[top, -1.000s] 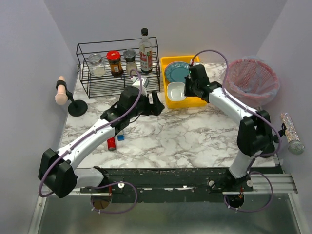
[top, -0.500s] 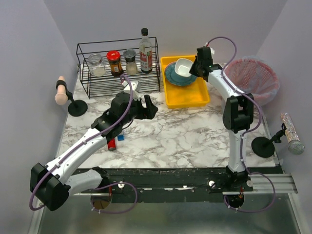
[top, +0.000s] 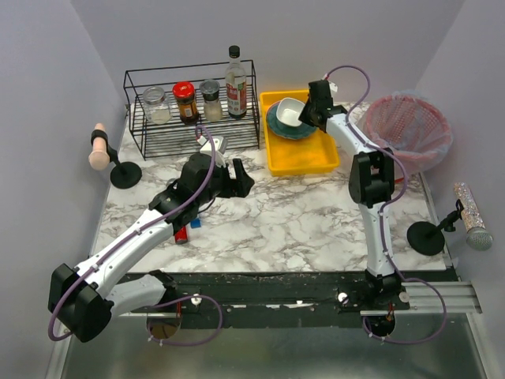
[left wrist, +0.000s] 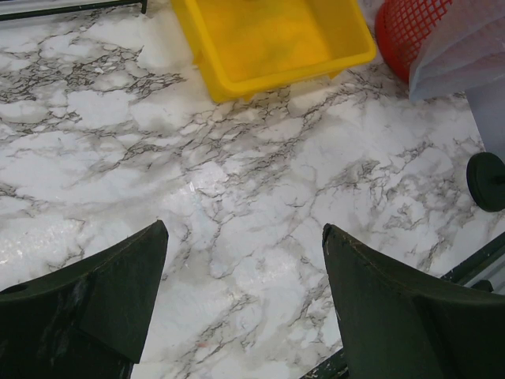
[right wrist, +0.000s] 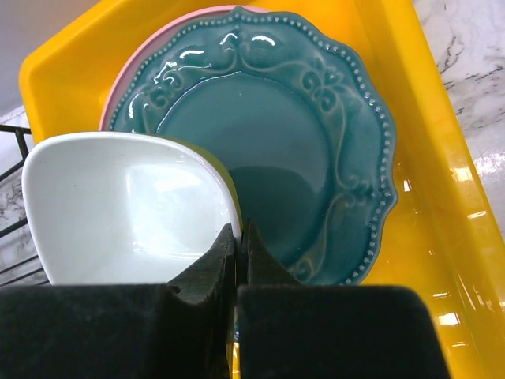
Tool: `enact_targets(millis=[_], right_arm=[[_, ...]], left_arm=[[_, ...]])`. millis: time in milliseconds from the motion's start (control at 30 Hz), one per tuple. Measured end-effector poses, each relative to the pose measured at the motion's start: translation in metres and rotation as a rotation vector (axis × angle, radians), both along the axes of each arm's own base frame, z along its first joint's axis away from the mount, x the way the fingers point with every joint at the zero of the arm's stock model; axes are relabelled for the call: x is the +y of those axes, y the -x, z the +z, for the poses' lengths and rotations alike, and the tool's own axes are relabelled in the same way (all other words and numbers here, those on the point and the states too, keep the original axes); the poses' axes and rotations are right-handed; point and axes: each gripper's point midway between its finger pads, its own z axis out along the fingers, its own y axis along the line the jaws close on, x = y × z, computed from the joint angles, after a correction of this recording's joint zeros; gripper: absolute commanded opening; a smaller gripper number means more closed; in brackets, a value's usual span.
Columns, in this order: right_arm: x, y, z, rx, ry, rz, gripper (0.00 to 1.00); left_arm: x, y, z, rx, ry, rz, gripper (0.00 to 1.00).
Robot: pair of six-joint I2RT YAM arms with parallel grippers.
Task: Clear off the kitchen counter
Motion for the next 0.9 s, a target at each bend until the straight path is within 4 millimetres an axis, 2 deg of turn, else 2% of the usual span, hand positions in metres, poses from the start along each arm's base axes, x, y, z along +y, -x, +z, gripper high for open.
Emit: enact_targets(millis=[167, 333, 467, 533, 667, 733, 833, 900], right_arm=[[0.000, -0.002, -0.004, 0.004, -0.014, -0.014, 0.21], [0.000, -0.001, -0.015, 0.024, -0.022, -0.022, 0.24], [0.001, -0.002, -0.015, 0.024, -0.035, -0.030, 0.29], [0.000, -0.002, -0.015, 0.024, -0.038, -0.034, 0.34], [-0.003, -0.001, -0.019, 0.026, -0.046, -0.045, 0.50], [-0.006, 0.002, -0.023, 0.035, -0.045, -0.049, 0.52], [-0.010, 0.008, -0.021, 0.041, -0.042, -0.054, 0.54], [-0.012, 0.010, -0.009, 0.027, -0.045, -0.054, 0.56]], left_arm=[[0.000, 0.000, 0.000, 0.007, 0.008, 0.004, 0.91], [0.000, 0.001, -0.002, 0.011, 0.006, 0.005, 0.91], [0.000, 0.001, -0.002, 0.011, 0.006, 0.005, 0.91], [0.000, 0.001, -0.002, 0.011, 0.006, 0.005, 0.91], [0.000, 0.001, -0.002, 0.011, 0.006, 0.005, 0.91], [0.000, 0.001, -0.003, 0.013, 0.004, 0.005, 0.92], [0.001, 0.001, -0.004, 0.016, 0.001, 0.006, 0.93], [0.001, 0.001, -0.004, 0.014, -0.001, 0.009, 0.94]])
